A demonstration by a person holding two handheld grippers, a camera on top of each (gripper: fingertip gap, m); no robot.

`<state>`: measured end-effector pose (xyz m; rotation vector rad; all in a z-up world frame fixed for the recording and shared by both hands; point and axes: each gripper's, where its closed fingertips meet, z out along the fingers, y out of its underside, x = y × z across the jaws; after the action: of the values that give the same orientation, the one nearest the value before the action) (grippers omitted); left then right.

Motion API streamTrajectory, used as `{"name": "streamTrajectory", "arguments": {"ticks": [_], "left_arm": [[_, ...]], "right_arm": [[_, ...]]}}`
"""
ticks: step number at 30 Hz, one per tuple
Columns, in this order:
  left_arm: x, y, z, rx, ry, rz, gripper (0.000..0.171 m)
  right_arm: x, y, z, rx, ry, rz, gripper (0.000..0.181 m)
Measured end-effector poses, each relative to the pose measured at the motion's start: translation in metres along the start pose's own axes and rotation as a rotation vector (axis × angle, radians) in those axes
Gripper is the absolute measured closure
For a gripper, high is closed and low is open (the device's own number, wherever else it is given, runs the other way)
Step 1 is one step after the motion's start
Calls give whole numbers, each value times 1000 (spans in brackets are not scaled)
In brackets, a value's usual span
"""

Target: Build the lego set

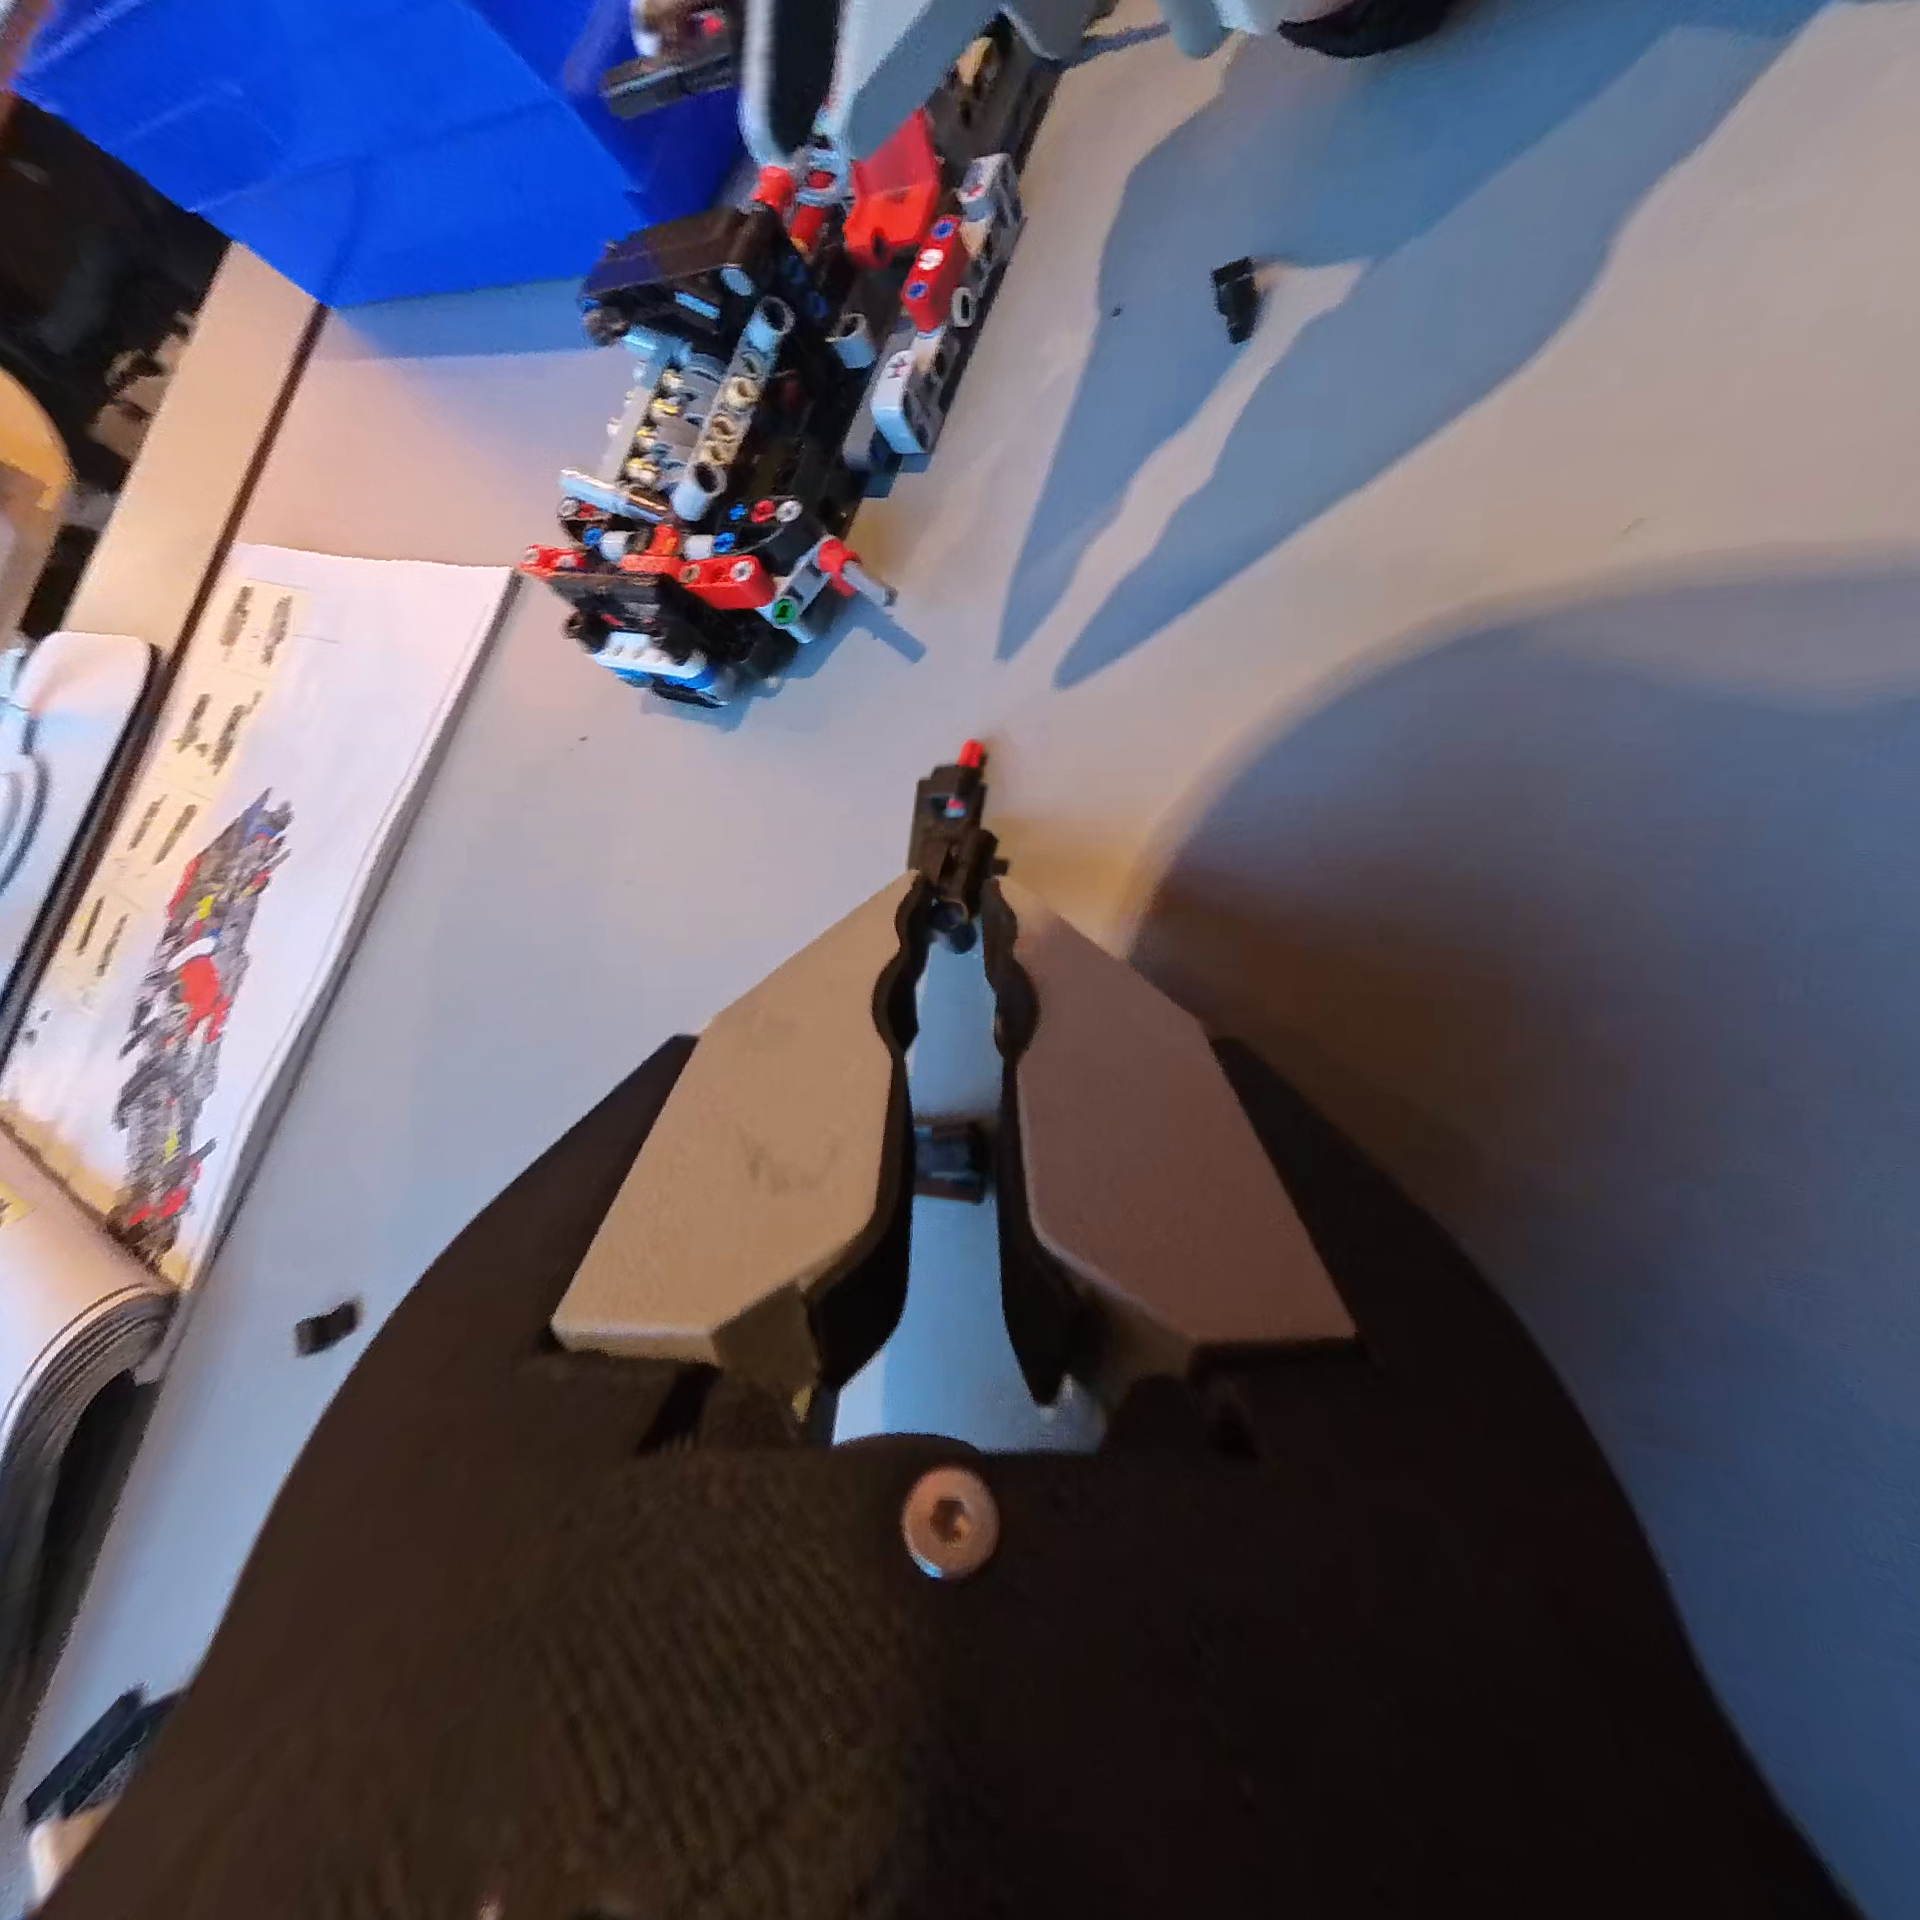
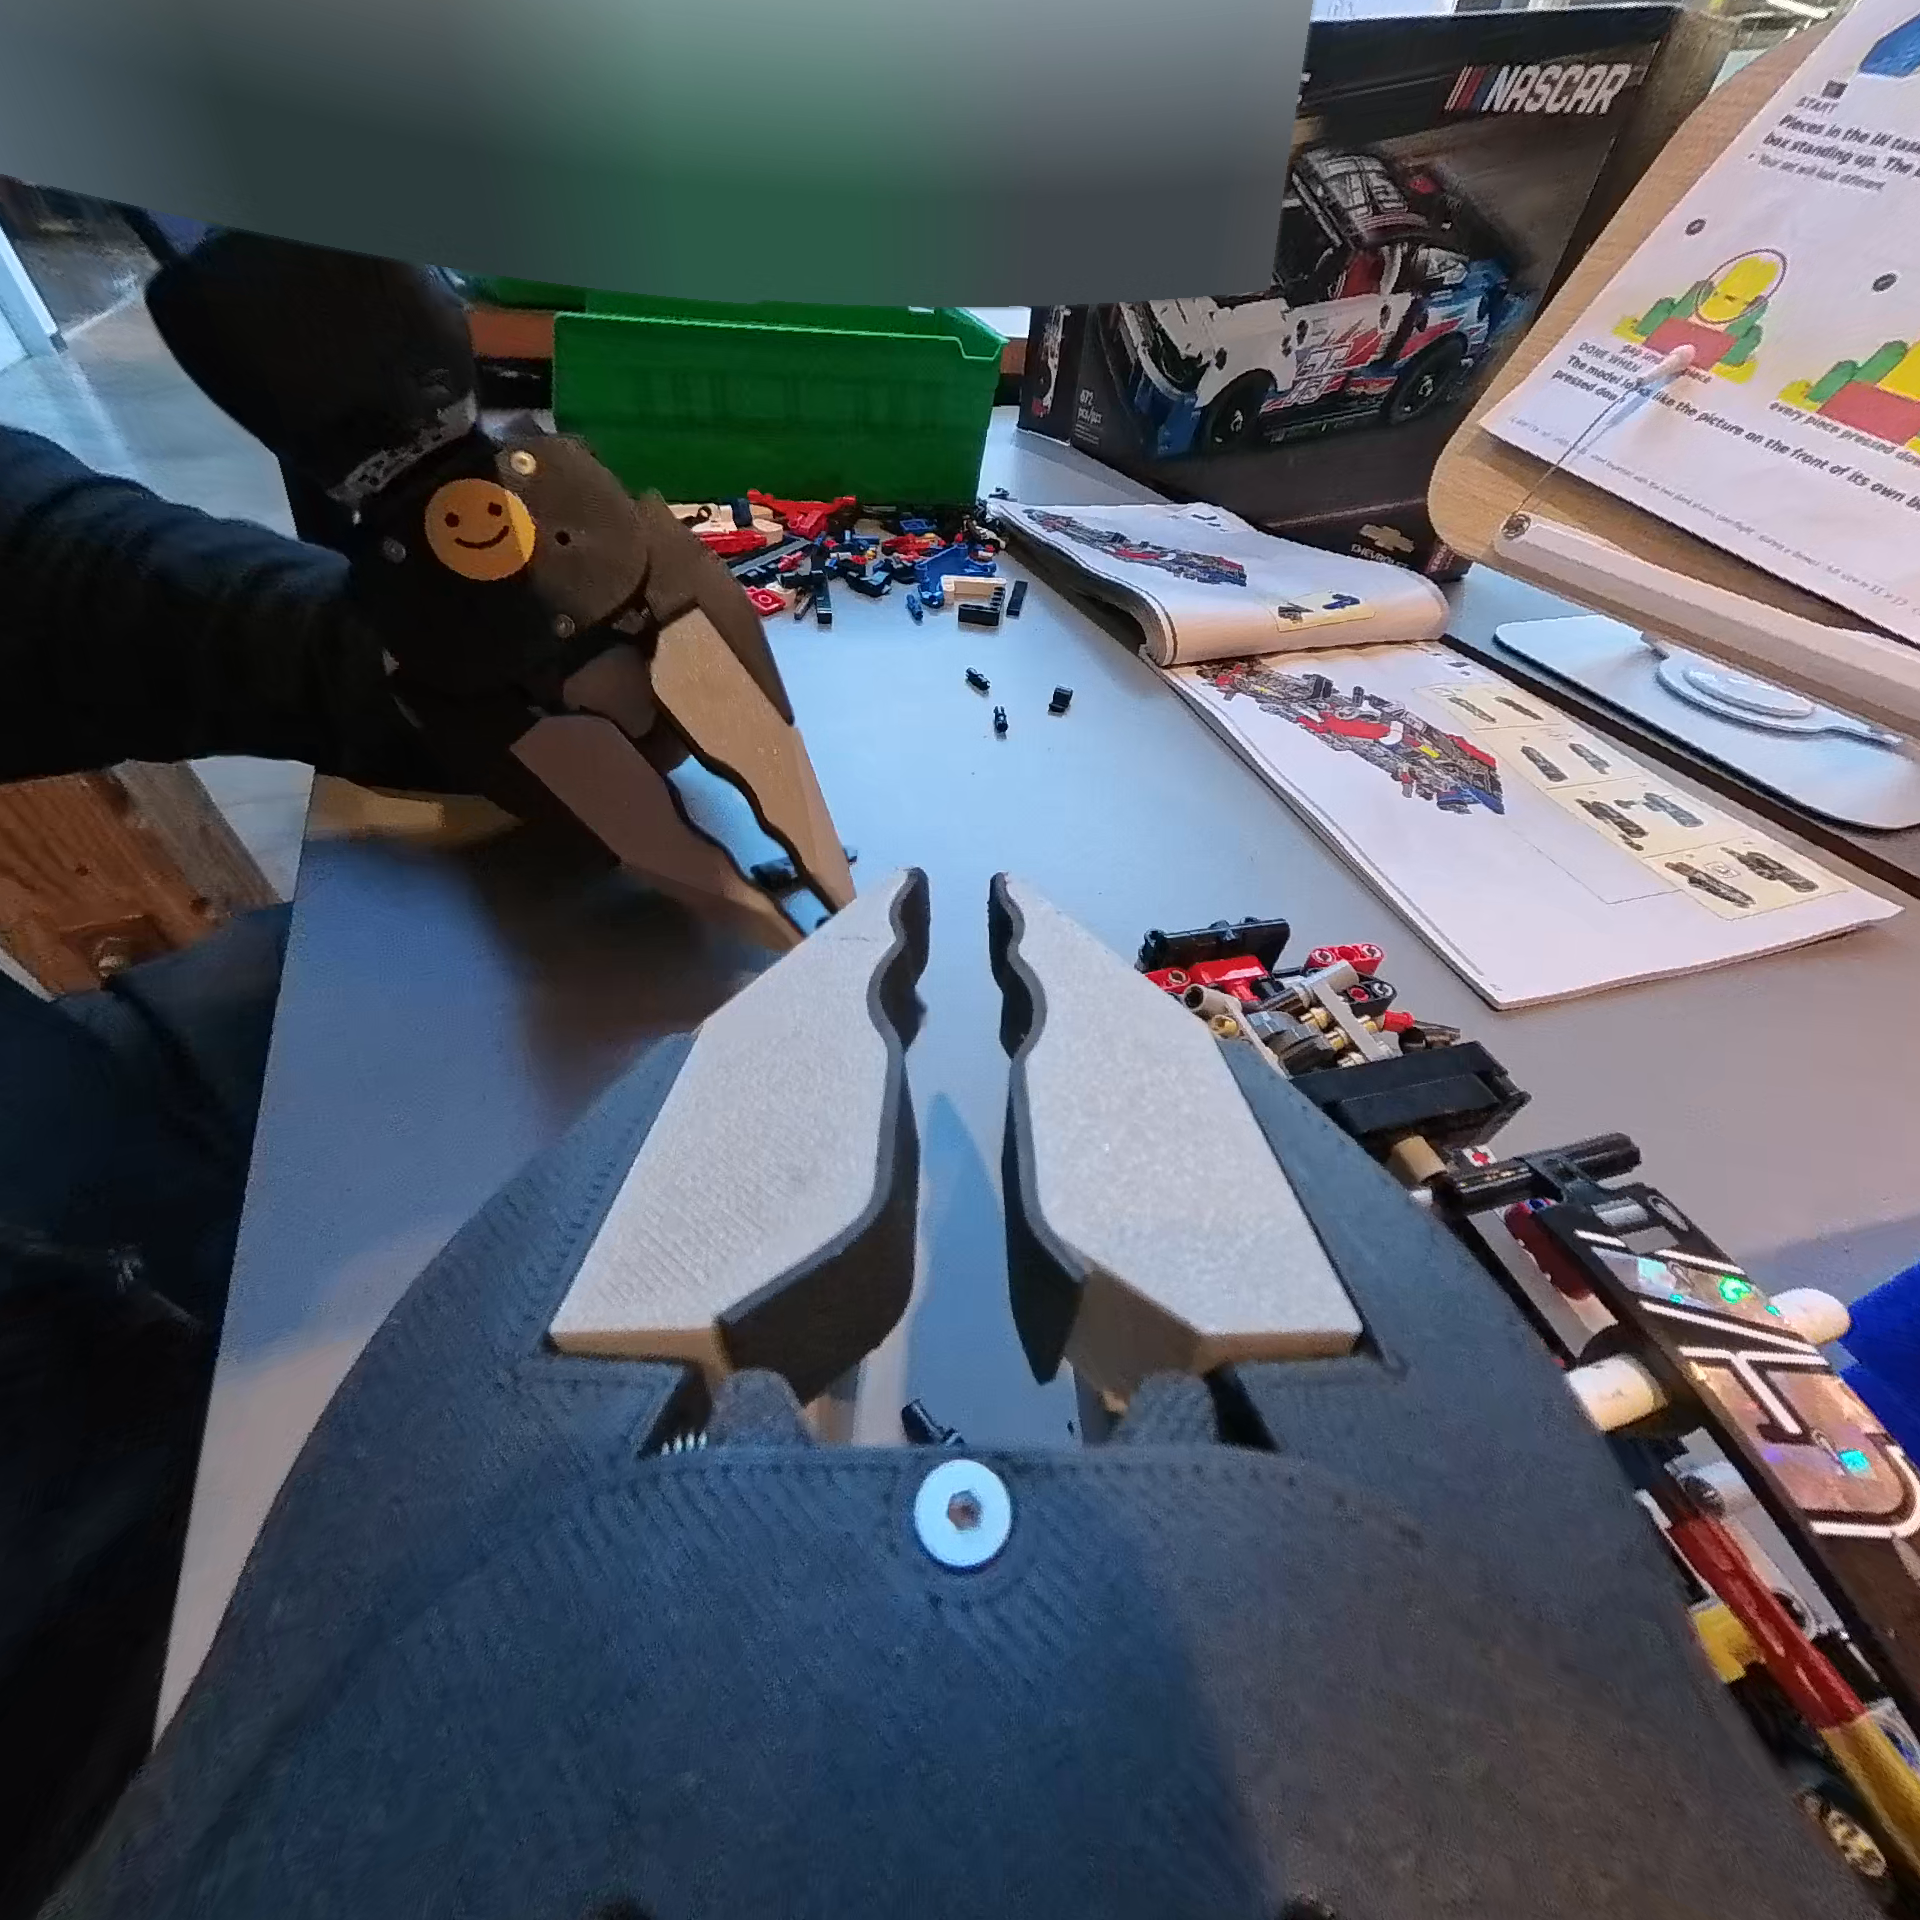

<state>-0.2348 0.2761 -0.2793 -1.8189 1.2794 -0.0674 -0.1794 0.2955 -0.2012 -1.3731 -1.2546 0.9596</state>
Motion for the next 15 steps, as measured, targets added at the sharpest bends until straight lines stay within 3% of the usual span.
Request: {"name": "streamTrajectory", "arguments": {"ticks": [6,15], "left_arm": [[-26,2,-13,69,-61,-87,167],[-54,33,-21,-5,-126,-13,168]], "right_arm": [[2,-1,0,8,-1,12,174],[2,-2,0,17,-13,23,175]]}}
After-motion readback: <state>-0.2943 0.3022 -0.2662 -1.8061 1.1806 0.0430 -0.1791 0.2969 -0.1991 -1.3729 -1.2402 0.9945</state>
